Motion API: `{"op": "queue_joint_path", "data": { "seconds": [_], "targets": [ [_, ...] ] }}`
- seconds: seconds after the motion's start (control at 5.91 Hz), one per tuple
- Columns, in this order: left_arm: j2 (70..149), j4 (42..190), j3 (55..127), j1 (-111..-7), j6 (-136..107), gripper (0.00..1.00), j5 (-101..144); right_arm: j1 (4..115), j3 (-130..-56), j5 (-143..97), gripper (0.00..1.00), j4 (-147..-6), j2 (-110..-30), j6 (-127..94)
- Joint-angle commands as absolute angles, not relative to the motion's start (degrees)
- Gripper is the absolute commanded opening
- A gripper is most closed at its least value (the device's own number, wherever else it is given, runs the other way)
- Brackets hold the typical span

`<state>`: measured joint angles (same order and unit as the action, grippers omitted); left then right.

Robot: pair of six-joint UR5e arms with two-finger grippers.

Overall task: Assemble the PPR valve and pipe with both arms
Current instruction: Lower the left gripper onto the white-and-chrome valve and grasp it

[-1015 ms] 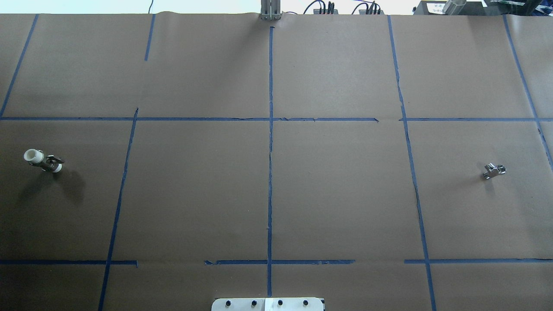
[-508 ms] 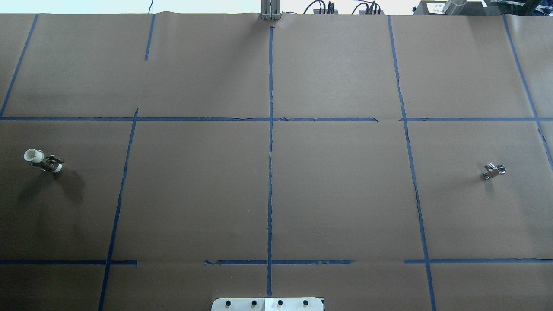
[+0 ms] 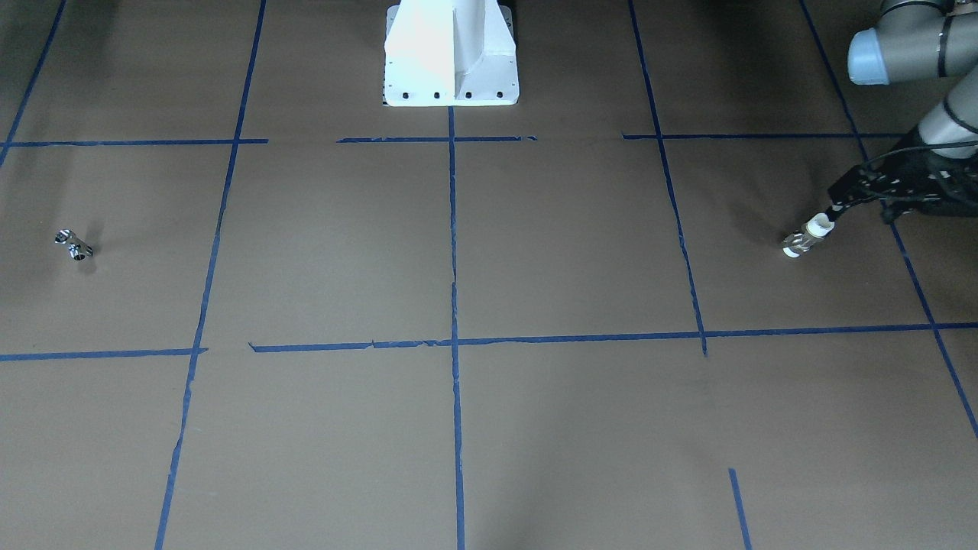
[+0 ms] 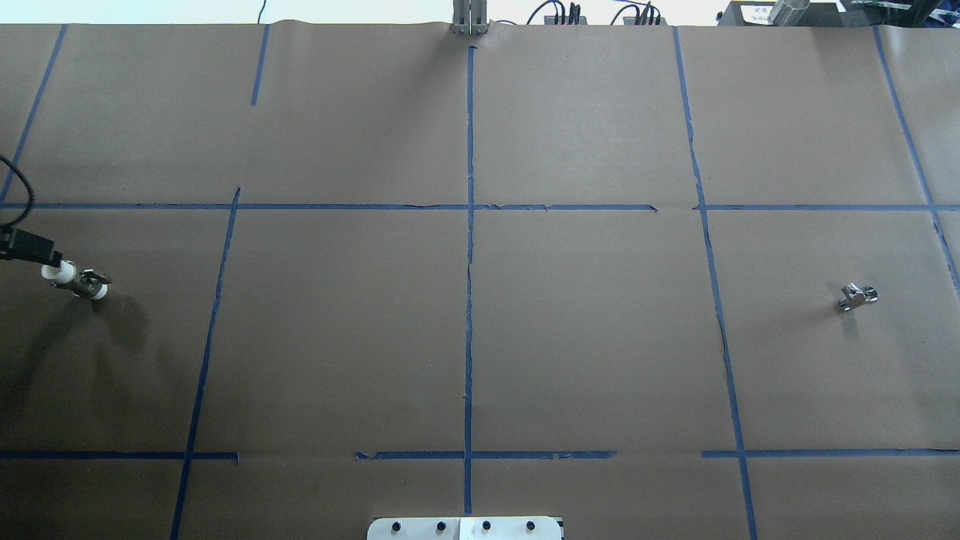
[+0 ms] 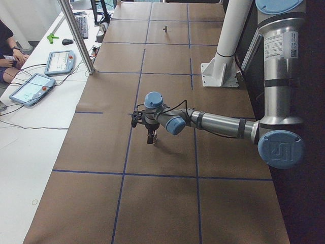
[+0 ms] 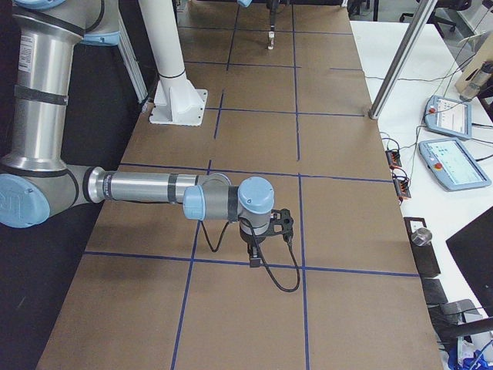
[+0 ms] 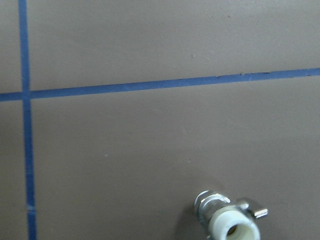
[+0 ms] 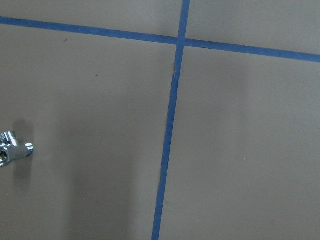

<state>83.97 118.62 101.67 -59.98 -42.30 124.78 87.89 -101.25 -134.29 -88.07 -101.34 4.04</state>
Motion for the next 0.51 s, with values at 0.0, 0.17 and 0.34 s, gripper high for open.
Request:
{"op": "queue_joint_path", "data": {
  "seconds": [0.0, 0.17, 0.34],
  "targets": [
    [84.0, 119.2, 101.8, -57.7, -45.6, 1.0, 123.5, 87.9, -101.2, -134.3, 1.0, -88.1, -101.3, 4.0],
    [84.1, 119.3, 101.9, -57.7, -45.4, 1.0, 123.6, 87.9, -101.2, -134.3, 1.0, -88.1, -101.3, 4.0],
    [84.1, 119.2, 101.9, -57.7, -45.4, 0.59, 123.7, 87.9, -101.2, -134.3, 1.0, -88.1, -101.3, 4.0]
  ]
}}
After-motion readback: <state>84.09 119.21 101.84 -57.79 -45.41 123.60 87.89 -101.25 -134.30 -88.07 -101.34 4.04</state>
